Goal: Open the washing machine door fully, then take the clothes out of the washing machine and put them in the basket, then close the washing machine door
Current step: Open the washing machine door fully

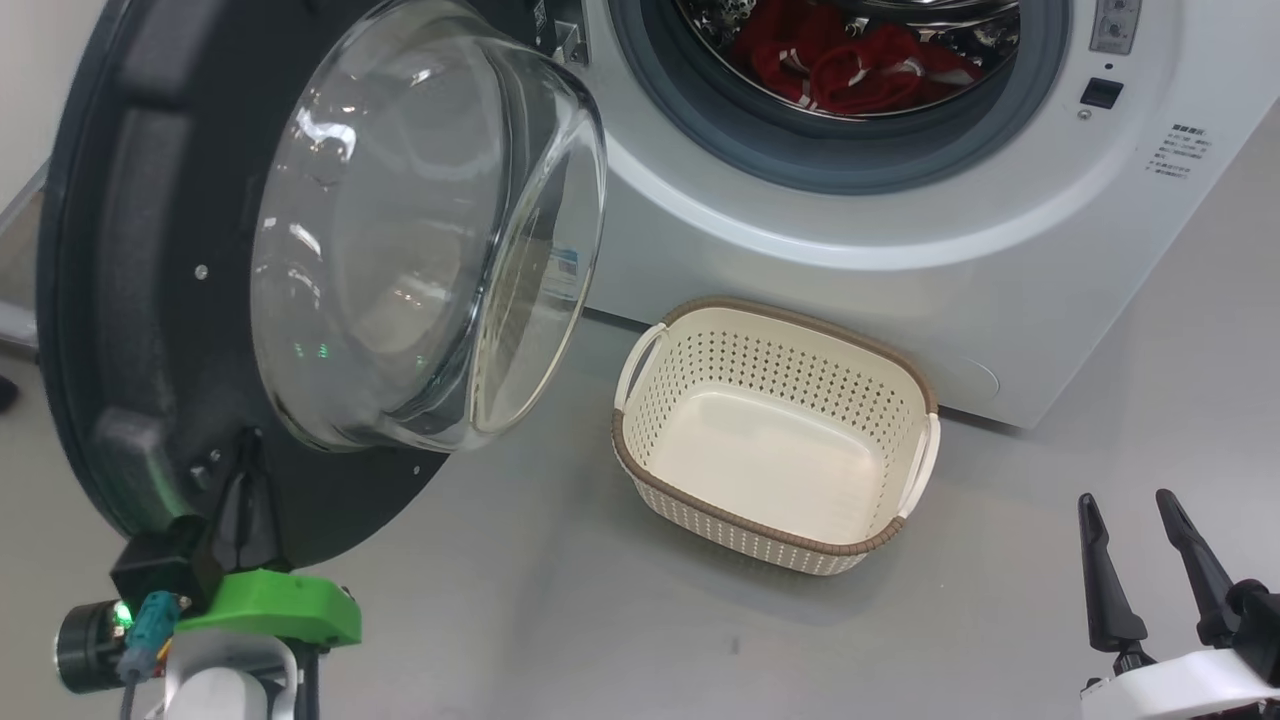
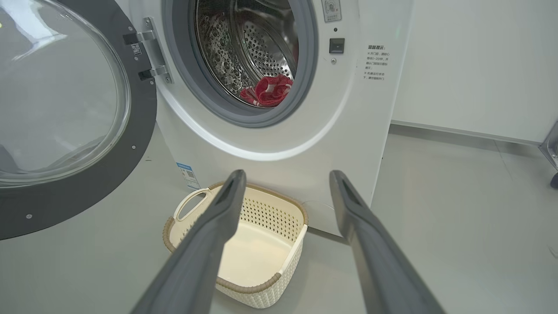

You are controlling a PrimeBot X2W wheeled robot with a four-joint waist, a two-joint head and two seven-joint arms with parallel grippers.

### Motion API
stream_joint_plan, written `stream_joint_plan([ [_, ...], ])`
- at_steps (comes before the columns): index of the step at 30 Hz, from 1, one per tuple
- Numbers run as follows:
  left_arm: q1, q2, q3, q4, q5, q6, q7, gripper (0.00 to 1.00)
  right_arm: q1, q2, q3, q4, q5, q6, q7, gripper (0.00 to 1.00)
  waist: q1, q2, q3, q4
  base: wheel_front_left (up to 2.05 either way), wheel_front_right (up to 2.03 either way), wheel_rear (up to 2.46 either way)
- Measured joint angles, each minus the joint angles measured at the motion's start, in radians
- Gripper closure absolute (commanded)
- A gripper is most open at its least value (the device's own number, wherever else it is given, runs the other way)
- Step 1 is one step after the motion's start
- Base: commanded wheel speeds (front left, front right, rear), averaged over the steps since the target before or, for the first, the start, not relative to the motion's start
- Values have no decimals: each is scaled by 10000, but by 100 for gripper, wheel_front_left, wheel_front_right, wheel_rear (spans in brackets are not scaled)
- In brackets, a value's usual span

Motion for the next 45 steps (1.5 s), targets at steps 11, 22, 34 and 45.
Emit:
stream_joint_plan([
  [11,-609,-21,1308,571,399,0,-75,100,-190,-107,75,-25,0,0,0,0,0,0,258,-200,0,0,0],
  [22,-1304,-42,2433,1241,543,2,-86,100,-275,-249,65,-35,15,0,0,0,0,0,508,-352,0,0,0],
  [34,-1538,69,2794,1745,817,2,-88,100,-385,-303,94,-38,31,0,0,0,0,0,591,-455,0,0,0],
  [45,-1368,10,2355,1475,966,8,-109,100,-436,-326,82,-38,42,0,0,0,0,0,635,-494,0,0,0],
])
